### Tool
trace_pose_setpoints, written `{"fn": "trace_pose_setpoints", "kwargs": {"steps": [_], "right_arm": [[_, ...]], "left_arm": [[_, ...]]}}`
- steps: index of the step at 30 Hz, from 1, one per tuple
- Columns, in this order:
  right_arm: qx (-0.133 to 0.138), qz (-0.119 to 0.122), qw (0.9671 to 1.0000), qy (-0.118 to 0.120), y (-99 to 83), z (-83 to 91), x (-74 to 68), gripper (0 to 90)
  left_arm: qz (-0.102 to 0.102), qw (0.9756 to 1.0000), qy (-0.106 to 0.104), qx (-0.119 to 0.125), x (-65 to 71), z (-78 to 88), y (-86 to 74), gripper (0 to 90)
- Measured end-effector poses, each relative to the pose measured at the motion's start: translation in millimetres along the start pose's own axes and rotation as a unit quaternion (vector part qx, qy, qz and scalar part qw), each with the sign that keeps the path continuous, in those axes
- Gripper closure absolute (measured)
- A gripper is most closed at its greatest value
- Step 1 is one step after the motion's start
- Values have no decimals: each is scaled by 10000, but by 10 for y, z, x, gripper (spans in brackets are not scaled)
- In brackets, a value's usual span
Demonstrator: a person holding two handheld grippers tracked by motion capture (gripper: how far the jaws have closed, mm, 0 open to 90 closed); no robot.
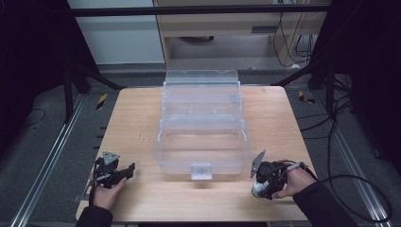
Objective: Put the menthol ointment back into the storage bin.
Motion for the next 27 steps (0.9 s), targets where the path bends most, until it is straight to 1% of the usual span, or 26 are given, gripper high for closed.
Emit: {"fn": "trace_pose_setpoints", "kwargs": {"steps": [4, 7, 13, 20, 22, 24, 25, 27], "right_arm": [[-40, 43, 10000, 32, 24, -47, 15, 450], [-115, 4, 9999, 88, 41, -72, 19, 469], [-203, 20, 9998, 89, 47, -96, 38, 497], [-227, -57, 9997, 118, 48, -94, 49, 502], [-252, -157, 9994, 154, 46, -81, 54, 502], [-191, -235, 9995, 129, 42, -45, 60, 503], [-129, -213, 9996, 109, 40, -25, 71, 503], [-50, -305, 9995, 102, 44, 31, 74, 503]], "left_arm": [[-5, 10000, 2, -3, -2, 0, 0, 316], [-8, 10000, 0, -9, -1, -3, 0, 316], [-12, 10000, 9, -16, -2, -7, 2, 317], [-11, 10000, 26, -47, 3, -15, -3, 317], [-9, 10000, 28, -40, 2, -12, -3, 317], [-5, 10000, 34, -38, 2, -10, -3, 317], [-6, 10000, 40, -44, 2, -11, -3, 317], [-5, 10000, 49, -37, 3, -13, -1, 317]]}}
Point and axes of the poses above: each handheld gripper's, and its own axes: z roughly backward along the jaws, y roughly out of its top, x roughly to its right, the point moved 3 cm from there along -z, roughly forward along the jaws, and after that the axes turned 1 degree about y, right-handed, at the moved point
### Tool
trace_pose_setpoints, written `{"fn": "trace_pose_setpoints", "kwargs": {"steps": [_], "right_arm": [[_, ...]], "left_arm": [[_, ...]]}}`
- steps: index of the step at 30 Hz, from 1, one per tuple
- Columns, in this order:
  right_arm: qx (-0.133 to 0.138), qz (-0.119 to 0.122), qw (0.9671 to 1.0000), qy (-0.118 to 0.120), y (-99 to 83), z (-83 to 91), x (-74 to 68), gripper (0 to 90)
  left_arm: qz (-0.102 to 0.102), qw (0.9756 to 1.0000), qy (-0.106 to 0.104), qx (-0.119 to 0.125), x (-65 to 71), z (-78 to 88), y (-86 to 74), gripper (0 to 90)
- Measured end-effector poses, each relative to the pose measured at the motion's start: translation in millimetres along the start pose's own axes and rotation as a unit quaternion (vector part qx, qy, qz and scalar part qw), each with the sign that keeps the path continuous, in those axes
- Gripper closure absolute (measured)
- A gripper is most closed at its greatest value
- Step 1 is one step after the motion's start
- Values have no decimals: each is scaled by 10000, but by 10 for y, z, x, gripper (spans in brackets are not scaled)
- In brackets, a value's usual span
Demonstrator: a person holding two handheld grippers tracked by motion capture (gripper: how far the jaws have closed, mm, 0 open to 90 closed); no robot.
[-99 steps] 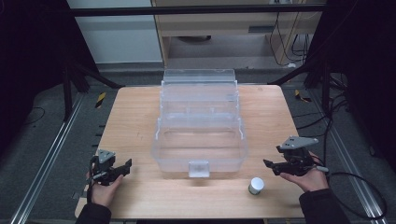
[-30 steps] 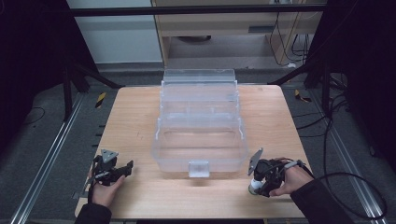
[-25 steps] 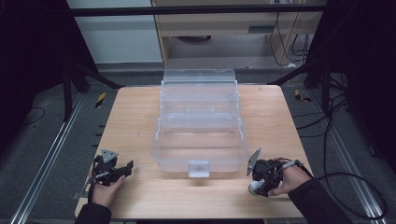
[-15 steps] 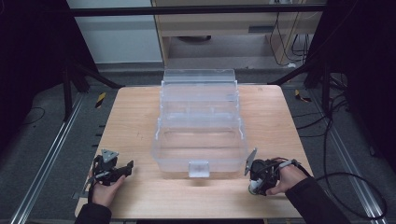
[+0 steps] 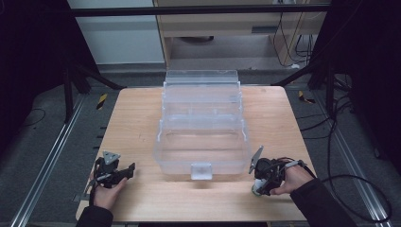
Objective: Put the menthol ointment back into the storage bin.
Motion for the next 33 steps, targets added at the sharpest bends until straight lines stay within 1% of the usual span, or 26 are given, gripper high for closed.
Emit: {"fn": "trace_pose_setpoints", "kwargs": {"steps": [2, 6, 12, 16, 21, 23, 24, 27, 28, 31, 33], "right_arm": [[60, -7, 10000, -14, 5, 61, 9, 503], [170, -133, 9998, -19, 28, 201, 7, 504], [284, -143, 9994, -98, 67, 434, 13, 504], [346, -230, 9991, -117, 107, 575, 18, 503], [417, -237, 9987, -182, 167, 752, 28, 504], [484, -180, 9984, -213, 196, 811, 33, 504], [481, -200, 9984, -223, 213, 845, 32, 504], [584, -164, 9978, -265, 262, 942, 60, 503], [624, -221, 9974, -266, 278, 977, 66, 504], [727, -211, 9965, -367, 330, 1080, 113, 504], [771, -245, 9960, -389, 360, 1128, 125, 504]], "left_arm": [[2, 10000, 5, -7, 0, -3, 2, 317], [-6, 10000, -2, -6, 4, -1, 3, 317], [-14, 10000, -5, -1, -5, 2, -4, 317], [-19, 10000, -7, 5, 0, 6, -3, 316], [-10, 10000, -4, 1, -5, 3, -4, 317], [-5, 10000, -2, 0, -5, 3, -3, 317], [-5, 10000, -2, 0, -5, 3, -3, 317], [-14, 10000, -7, 4, -1, 3, -3, 317], [-11, 10000, -7, 14, -1, 5, -1, 317], [6, 10000, -1, 17, -6, 5, 2, 318], [-4, 10000, 4, -2, -7, 2, -3, 318]]}}
Point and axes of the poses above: each handheld gripper's, and its own axes: z roughly backward along the jaws, y roughly out of its top, x roughly to its right, the point moved 3 cm from there along -z, roughly forward along the jaws, and after that the axes turned 1 degree about y, right-handed, at the moved point
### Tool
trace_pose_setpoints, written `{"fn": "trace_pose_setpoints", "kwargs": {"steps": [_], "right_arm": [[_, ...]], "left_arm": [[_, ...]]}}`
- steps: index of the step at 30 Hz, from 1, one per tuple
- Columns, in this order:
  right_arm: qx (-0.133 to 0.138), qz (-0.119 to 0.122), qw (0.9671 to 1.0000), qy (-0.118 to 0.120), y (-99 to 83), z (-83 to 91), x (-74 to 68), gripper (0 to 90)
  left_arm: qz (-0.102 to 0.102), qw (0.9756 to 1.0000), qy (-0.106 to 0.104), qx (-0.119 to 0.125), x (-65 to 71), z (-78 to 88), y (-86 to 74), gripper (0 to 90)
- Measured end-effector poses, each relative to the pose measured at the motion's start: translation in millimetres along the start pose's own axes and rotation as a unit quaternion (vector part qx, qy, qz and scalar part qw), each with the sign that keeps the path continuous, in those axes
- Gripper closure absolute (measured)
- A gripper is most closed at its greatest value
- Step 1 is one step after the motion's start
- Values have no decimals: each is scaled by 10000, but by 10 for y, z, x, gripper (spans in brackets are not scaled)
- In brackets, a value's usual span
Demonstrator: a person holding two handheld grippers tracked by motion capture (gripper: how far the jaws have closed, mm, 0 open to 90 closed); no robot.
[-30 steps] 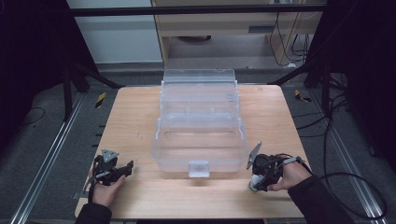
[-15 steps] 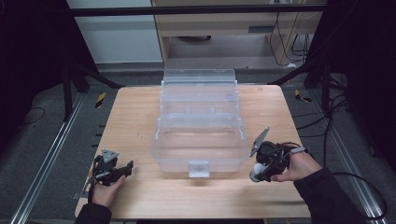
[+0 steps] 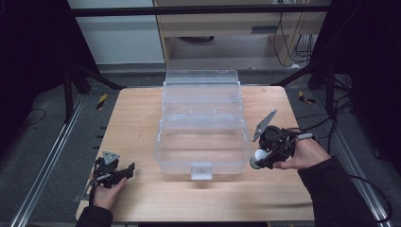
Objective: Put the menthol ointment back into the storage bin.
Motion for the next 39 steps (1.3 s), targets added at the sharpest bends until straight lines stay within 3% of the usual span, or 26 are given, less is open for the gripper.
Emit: {"fn": "trace_pose_setpoints", "kwargs": {"steps": [7, 15, 27, 39], "right_arm": [[133, 84, 9999, -61, 147, 47, 59, 504], [176, 23, 9998, -69, 321, 6, 169, 504], [142, 85, 9998, -102, 521, -351, 308, 504], [25, 79, 9999, -67, 471, -714, 404, 504]], "left_arm": [[14, 10000, -5, 26, -5, 10, 5, 319], [24, 10000, -10, 32, -9, 8, 8, 319], [42, 10000, -20, 45, -20, 12, 9, 320], [38, 10000, -17, 50, -23, 15, 11, 322]]}}
Point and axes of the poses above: each handheld gripper's, and its own axes: z roughly backward along the jaws, y roughly out of its top, x roughly to its right, the point moved 3 cm from there along -z, roughly forward along the jaws, and after that the axes turned 1 degree about y, right-handed, at the moved point
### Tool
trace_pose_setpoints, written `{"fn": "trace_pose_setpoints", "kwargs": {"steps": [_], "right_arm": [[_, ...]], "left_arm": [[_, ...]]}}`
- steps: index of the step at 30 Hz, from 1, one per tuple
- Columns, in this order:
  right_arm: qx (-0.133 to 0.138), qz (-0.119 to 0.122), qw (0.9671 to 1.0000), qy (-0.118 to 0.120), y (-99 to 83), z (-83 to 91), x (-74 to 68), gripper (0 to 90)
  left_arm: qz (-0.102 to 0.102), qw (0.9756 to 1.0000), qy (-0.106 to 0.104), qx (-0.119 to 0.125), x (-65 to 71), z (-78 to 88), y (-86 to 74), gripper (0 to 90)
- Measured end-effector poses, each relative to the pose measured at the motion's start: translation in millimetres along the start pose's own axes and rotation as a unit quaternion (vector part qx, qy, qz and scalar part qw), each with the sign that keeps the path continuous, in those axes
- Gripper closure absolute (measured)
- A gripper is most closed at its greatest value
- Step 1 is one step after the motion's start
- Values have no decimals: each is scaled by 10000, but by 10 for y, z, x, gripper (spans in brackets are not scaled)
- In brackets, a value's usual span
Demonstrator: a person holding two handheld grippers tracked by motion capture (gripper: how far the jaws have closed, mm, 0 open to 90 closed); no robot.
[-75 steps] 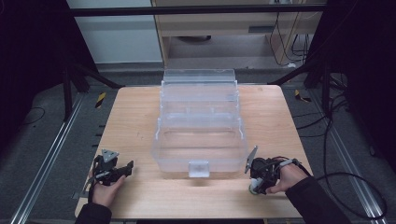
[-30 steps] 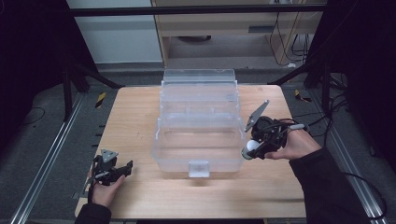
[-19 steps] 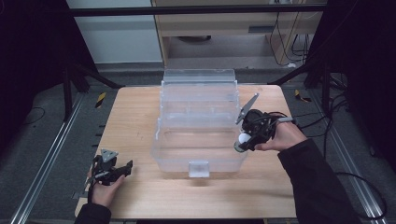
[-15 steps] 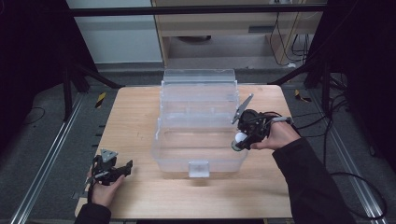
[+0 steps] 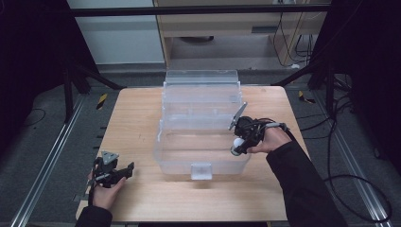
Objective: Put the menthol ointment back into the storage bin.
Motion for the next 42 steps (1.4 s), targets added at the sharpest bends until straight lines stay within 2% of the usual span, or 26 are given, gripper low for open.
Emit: {"fn": "trace_pose_setpoints", "kwargs": {"steps": [7, 14, 15, 22, 35, 39, 42], "right_arm": [[-96, -43, 9999, 57, -69, -134, 11, 503], [-214, 10, 9997, 77, -121, -253, 21, 503], [-231, -43, 9997, 94, -125, -262, 17, 503], [-313, -18, 9994, 131, -153, -314, 21, 502], [-505, 92, 9984, 225, -158, -443, 0, 499], [-479, 24, 9985, 254, -161, -438, -4, 503], [-451, 62, 9986, 262, -165, -423, -2, 511]], "left_arm": [[-5, 10000, -2, -7, -1, -6, -1, 325], [-6, 10000, -5, -8, -2, -5, -2, 326], [-6, 10000, -6, -8, -2, -5, -2, 326], [-11, 10000, -15, -8, -4, -7, -1, 329], [-17, 10000, -15, -18, -8, -6, -3, 332], [-18, 10000, -11, -20, -9, -8, -3, 332], [-17, 10000, -7, -22, -8, -9, -3, 332]]}}
Point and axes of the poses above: each handheld gripper's, and its own axes: z roughly backward along the jaws, y roughly out of its top, x roughly to its right, the point moved 3 cm from there along -z, roughly forward along the jaws, and after that the axes turned 1 degree about y, right-handed, at the moved point
